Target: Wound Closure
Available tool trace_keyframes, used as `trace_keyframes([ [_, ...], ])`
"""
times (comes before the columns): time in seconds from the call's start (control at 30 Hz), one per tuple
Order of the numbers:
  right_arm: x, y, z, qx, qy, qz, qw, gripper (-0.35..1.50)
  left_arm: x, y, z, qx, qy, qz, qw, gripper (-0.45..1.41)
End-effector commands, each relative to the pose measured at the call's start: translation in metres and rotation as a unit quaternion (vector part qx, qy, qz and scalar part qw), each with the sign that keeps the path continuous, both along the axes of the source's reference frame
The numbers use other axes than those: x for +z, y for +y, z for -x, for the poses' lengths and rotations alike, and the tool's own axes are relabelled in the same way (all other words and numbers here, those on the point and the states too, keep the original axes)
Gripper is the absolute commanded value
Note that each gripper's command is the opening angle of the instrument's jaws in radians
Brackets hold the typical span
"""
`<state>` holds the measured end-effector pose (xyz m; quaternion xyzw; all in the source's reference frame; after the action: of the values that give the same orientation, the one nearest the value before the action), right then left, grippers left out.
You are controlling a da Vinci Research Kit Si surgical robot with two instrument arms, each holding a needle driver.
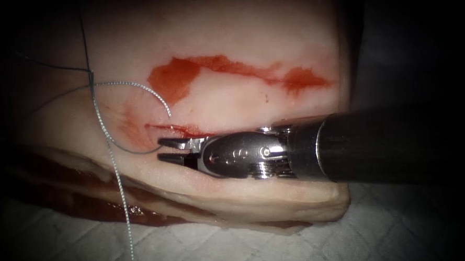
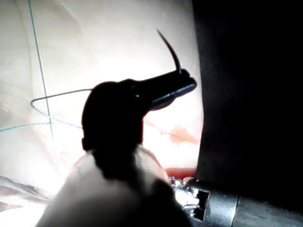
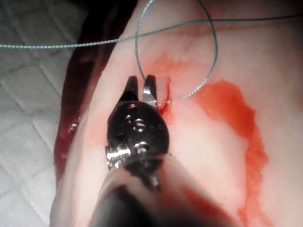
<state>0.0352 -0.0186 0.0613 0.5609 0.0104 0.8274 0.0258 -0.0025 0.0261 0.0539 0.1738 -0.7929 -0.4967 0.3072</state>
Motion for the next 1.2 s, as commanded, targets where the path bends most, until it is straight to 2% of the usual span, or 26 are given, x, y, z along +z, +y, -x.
trace_keyframes([
  [0.03,0.0003,0.0005,-0.0008,0.004,0.0,0.001,1.0,0.32,0.0005,0.0002,0.0006,0.0,0.0,0.001,1.0,-0.45],
  [0.27,0.0006,0.0007,-0.0016,0.008,-0.002,0.002,1.0,0.26,0.0004,0.0002,0.0006,0.002,-0.004,-0.003,1.0,-0.45],
  [0.33,0.0007,0.0008,-0.0023,0.01,-0.004,0.002,1.0,-0.15,0.0004,0.0002,0.0006,0.002,-0.004,-0.003,1.0,-0.45],
  [0.37,0.0007,0.0008,-0.0023,0.01,-0.004,0.002,1.0,-0.15,0.0004,0.0002,0.0006,0.002,-0.004,-0.003,1.0,-0.45],
  [0.4,0.0007,0.0007,-0.0024,0.012,-0.004,-0.001,1.0,-0.35,0.0004,0.0002,0.0006,0.002,-0.004,-0.003,1.0,-0.45],
  [0.47,0.0005,0.0007,-0.0025,-0.012,-0.001,-0.004,1.0,-0.35,0.0004,0.0002,0.0006,0.002,-0.004,-0.003,1.0,-0.45],
  [0.5,0.0001,0.0006,-0.0024,-0.047,-0.012,-0.017,0.999,-0.35,0.0004,0.0001,0.0006,0.002,-0.004,-0.003,1.0,-0.45],
  [0.6,-0.0003,0.0007,-0.0022,-0.061,-0.017,-0.021,0.998,-0.35,0.0003,0.0001,0.0006,0.002,-0.004,-0.003,1.0,-0.45],
  [0.67,-0.0024,0.0015,-0.0021,-0.051,0.015,-0.036,0.998,-0.35,0.0002,0.0,0.0006,0.002,-0.004,-0.003,1.0,-0.45],
  [0.7,-0.0048,0.0029,-0.002,-0.03,0.038,-0.044,0.998,-0.35,0.0002,0.0,0.0006,0.002,-0.004,-0.003,1.0,-0.45],
  [0.73,-0.0048,0.0029,-0.002,-0.03,0.038,-0.044,0.998,-0.35,0.0002,0.0,0.0006,0.002,-0.004,-0.003,1.0,-0.45],
  [0.77,-0.006,0.0036,-0.0018,-0.019,0.044,-0.046,0.998,-0.35,0.0002,0.0,0.0006,0.002,-0.004,-0.003,1.0,-0.45],
  [0.87,-0.0102,0.0067,-0.0006,0.02,0.081,-0.047,0.995,-0.35,0.0002,-0.0002,0.0008,0.039,-0.022,-0.007,0.999,-0.45],
  [0.9,-0.013,0.0089,0.0007,0.036,0.09,-0.028,0.995,-0.35,0.0004,-0.0006,0.0013,0.074,-0.034,-0.003,0.997,-0.45],
  [0.93,-0.0141,0.0097,0.0014,0.041,0.093,-0.015,0.995,-0.35,0.0005,-0.0008,0.0017,0.081,-0.036,-0.001,0.996,-0.45],
  [1.0,-0.0151,0.0105,0.0021,0.05,0.096,-0.006,0.994,-0.35,0.0006,-0.0011,0.0022,0.085,-0.036,0.003,0.996,-0.45],
  [1.03,-0.0172,0.0122,0.0038,0.064,0.108,0.015,0.992,-0.35,0.0008,-0.0015,0.0032,0.085,-0.036,0.005,0.996,-0.45],
  [1.1,-0.0197,0.0143,0.0065,0.088,0.12,0.047,0.988,-0.35,0.0009,-0.0018,0.0039,0.089,-0.039,0.004,0.995,-0.45],
  [1.13,-0.0197,0.0143,0.0065,0.088,0.12,0.047,0.988,-0.35,0.0009,-0.0018,0.0039,0.089,-0.039,0.004,0.995,-0.45],
  [1.2,-0.0215,0.0159,0.0085,0.104,0.126,0.07,0.984,-0.35,0.0008,-0.0019,0.0039,0.095,-0.042,0.002,0.995,-0.45],
])
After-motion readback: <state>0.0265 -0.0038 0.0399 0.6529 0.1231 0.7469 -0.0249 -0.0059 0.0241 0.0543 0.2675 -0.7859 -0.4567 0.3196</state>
